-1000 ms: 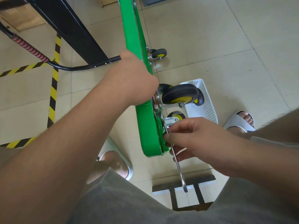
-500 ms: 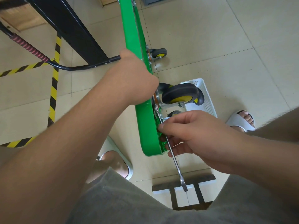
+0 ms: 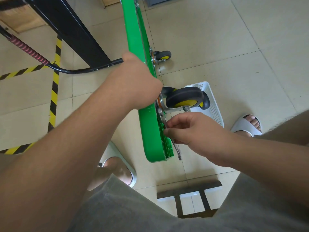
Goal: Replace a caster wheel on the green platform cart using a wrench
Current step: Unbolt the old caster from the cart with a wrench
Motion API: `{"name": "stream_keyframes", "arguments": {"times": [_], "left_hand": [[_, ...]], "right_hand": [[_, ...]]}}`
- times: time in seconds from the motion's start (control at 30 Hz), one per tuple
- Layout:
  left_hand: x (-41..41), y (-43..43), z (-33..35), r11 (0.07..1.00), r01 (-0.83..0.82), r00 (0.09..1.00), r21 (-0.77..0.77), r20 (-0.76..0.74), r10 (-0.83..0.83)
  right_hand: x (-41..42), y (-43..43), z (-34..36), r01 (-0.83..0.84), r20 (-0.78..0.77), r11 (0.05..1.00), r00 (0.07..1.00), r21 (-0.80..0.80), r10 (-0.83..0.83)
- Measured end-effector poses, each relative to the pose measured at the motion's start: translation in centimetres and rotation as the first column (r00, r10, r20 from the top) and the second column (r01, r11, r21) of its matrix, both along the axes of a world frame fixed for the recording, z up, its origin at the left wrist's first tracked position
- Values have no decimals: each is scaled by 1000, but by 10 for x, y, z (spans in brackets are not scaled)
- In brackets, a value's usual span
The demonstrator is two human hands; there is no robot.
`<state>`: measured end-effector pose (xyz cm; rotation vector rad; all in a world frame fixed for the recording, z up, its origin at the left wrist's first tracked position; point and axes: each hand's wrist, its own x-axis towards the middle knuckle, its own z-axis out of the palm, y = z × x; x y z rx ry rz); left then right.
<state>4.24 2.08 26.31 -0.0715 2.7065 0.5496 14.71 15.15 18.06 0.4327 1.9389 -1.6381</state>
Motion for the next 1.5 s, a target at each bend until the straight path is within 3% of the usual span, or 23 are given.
{"name": "stream_keyframes", "arguments": {"times": [0.37,0.6,0.87,1.13,1.5], "left_hand": [[-1,0,0,1000,-6,1000,6,18,6],[-2,-1,-1,1000,3,1000,-6,14,-3],[-1,1,1,996,49,999,-79,20,-48],[0,1,2,999,24,1000,-35,17,-23],[1,0,0,1000,-15,1000,1,21,15]], "right_hand": [[7,4,-1,-57,38,998,998,40,56],[21,7,22,12,143,997,990,-80,0],[21,6,33,118,144,976,985,-185,-92],[11,5,32,62,116,971,993,-230,-36],[-1,2,5,18,81,993,997,-120,-8]]}}
